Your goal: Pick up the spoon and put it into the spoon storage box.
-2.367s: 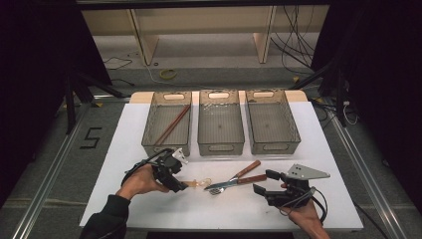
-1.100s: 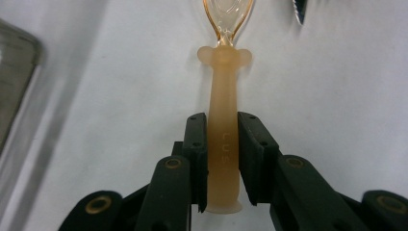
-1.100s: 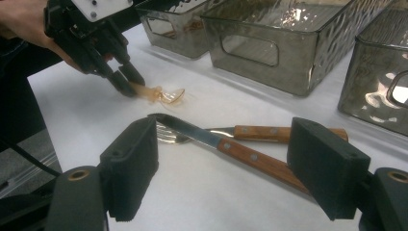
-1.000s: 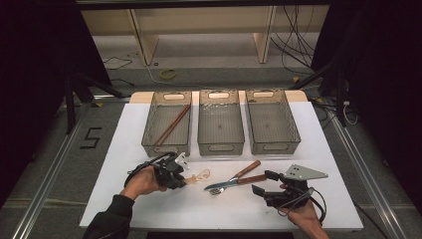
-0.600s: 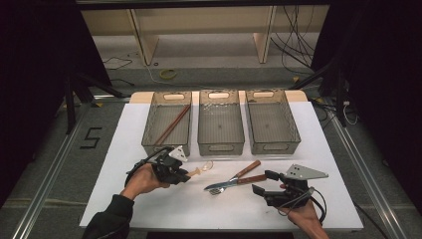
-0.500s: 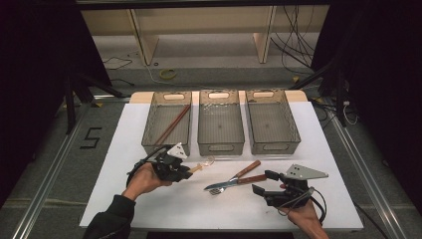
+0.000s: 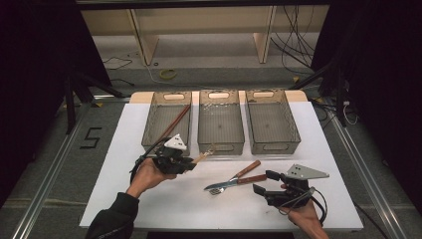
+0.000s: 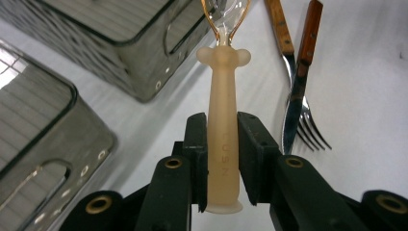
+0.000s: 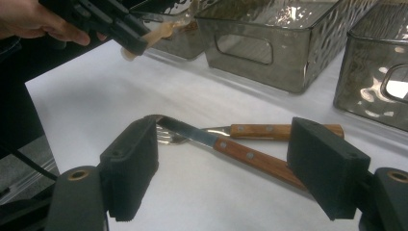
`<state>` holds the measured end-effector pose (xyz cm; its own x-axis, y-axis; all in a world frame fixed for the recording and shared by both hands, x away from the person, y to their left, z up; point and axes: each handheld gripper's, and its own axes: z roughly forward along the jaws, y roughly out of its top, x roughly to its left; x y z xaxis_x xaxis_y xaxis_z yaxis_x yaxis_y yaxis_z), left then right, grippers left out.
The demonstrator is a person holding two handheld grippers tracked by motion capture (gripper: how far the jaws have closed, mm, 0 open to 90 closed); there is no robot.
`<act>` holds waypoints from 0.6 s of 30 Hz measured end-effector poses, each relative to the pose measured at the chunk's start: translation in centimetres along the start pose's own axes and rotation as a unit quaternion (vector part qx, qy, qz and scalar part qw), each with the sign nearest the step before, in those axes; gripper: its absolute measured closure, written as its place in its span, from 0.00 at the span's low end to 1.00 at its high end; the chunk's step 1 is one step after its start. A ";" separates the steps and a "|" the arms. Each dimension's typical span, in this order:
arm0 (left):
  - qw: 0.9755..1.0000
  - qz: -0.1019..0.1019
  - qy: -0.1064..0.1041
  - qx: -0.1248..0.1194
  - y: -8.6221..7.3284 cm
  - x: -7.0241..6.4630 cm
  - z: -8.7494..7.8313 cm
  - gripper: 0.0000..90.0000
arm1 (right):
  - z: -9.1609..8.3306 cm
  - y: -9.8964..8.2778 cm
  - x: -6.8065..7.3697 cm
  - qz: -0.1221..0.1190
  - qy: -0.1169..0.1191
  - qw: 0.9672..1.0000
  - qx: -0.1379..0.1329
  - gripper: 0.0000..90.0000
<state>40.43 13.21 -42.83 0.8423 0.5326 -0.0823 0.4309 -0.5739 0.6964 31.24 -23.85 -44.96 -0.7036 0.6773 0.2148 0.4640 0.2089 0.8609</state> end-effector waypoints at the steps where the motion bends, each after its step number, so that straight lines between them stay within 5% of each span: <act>1: 1.000 -0.001 -0.001 -0.002 0.2 0.0 0.0 0.83 | 0.0 0.0 0.0 0.000 0.001 1.000 0.000 0.30; 18: 0.999 -0.009 0.004 -0.050 4.9 1.5 0.4 0.83 | 0.1 0.0 -0.1 0.001 0.003 1.000 0.000 0.30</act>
<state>43.93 10.89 -39.80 0.8320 0.5474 -0.0906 0.4115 -0.4993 0.7625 31.36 -23.81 -45.00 -0.7057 0.6740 0.2183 0.4644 0.2074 0.8610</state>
